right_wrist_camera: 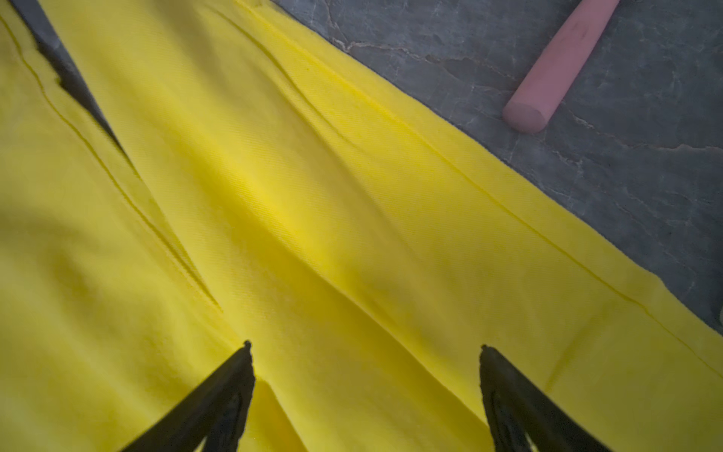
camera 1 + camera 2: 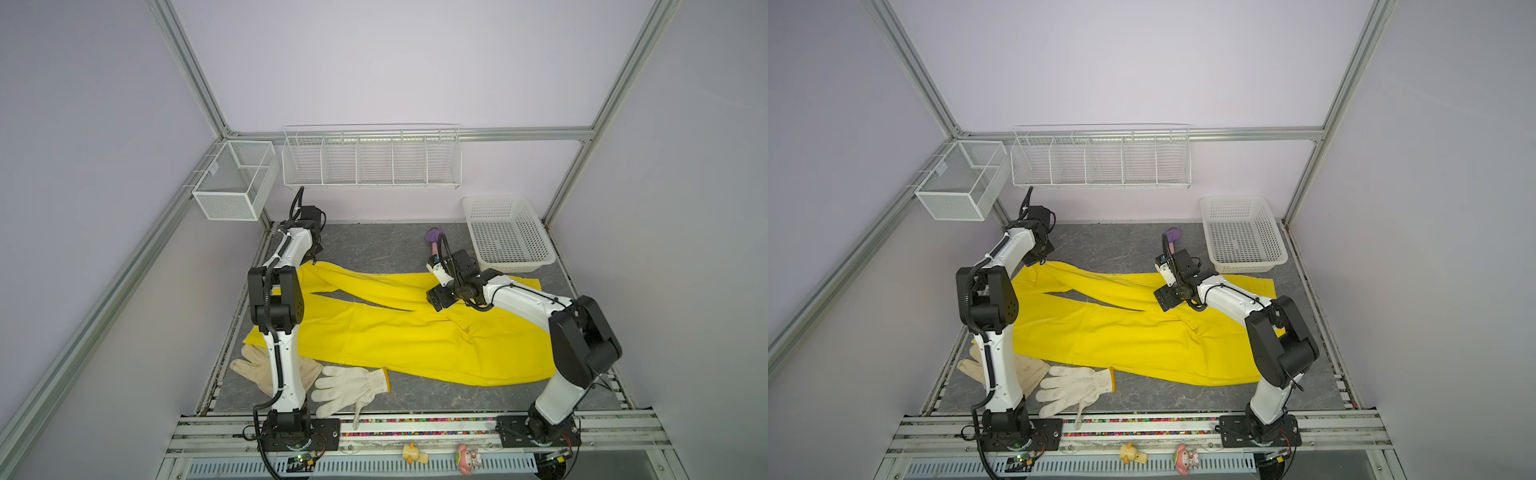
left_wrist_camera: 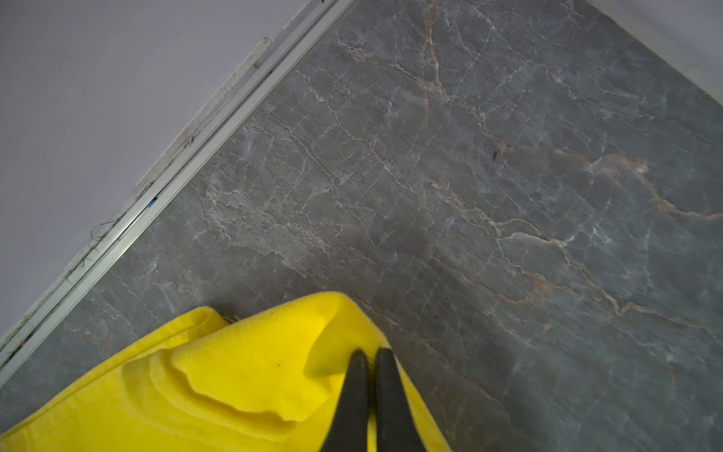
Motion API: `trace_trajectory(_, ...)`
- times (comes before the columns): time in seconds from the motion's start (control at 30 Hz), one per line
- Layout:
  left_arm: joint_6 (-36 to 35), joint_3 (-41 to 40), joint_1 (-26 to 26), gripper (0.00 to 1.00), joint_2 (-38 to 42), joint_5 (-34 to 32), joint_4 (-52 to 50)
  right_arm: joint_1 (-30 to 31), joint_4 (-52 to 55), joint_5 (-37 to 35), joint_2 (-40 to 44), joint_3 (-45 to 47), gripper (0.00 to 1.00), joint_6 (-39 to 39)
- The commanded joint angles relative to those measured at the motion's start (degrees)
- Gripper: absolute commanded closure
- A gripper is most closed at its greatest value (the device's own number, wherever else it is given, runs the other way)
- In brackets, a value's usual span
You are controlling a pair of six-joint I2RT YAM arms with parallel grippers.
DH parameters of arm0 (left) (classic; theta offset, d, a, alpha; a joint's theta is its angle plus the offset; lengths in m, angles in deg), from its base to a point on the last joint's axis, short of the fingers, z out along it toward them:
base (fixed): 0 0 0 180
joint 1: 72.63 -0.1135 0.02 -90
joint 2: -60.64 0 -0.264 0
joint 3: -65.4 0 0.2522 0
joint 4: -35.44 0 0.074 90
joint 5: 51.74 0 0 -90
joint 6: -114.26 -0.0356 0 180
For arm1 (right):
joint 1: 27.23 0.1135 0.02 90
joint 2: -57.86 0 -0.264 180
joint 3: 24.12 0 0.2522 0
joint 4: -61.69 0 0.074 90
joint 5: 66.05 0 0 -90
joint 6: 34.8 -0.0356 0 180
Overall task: Fold and stack the trousers
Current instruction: Flatten out the trousers at the center of the table.
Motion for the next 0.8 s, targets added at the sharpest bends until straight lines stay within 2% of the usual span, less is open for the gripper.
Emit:
trace_trajectory(0.0,-2.8,5.0,0.2,0.95,-2.4,-2.5,-2.6,-1.3,0.6,-1.5,-4.2,-3.2,0.13,-2.5)
trace_trajectory(0.07,-4.5,7.5,0.5,0.89,-4.2,-1.7,-3.9,-1.6,1.7,-1.7,-7.4,-6.4,0.16,-3.1)
trace_trajectory(0.23,-7.5,10.5,0.6,0.58,-4.5,2.0,-6.5,-2.4,3.1,-2.4,-14.7,-13.2,0.23,-6.5)
trace_trajectory(0.33,-9.1,10.4,0.6,0.46,-2.1,4.7,-8.9,-2.9,4.3,-3.2,-18.2,-16.2,0.26,-8.4)
trace_trajectory(0.47,-10.1,3.4,0.6,0.42,5.0,9.2,-8.5,-3.5,6.0,-4.4,-21.6,-18.2,0.28,-10.3)
trace_trajectory(0.63,-9.7,-10.0,0.6,0.42,13.5,9.5,-5.9,-4.9,8.0,-8.0,-23.2,-18.9,0.31,-12.4)
trace_trajectory(0.77,-9.6,-19.2,0.3,0.44,16.4,8.8,-2.7,-5.5,8.4,-9.7,-23.6,-18.9,0.31,-12.3)
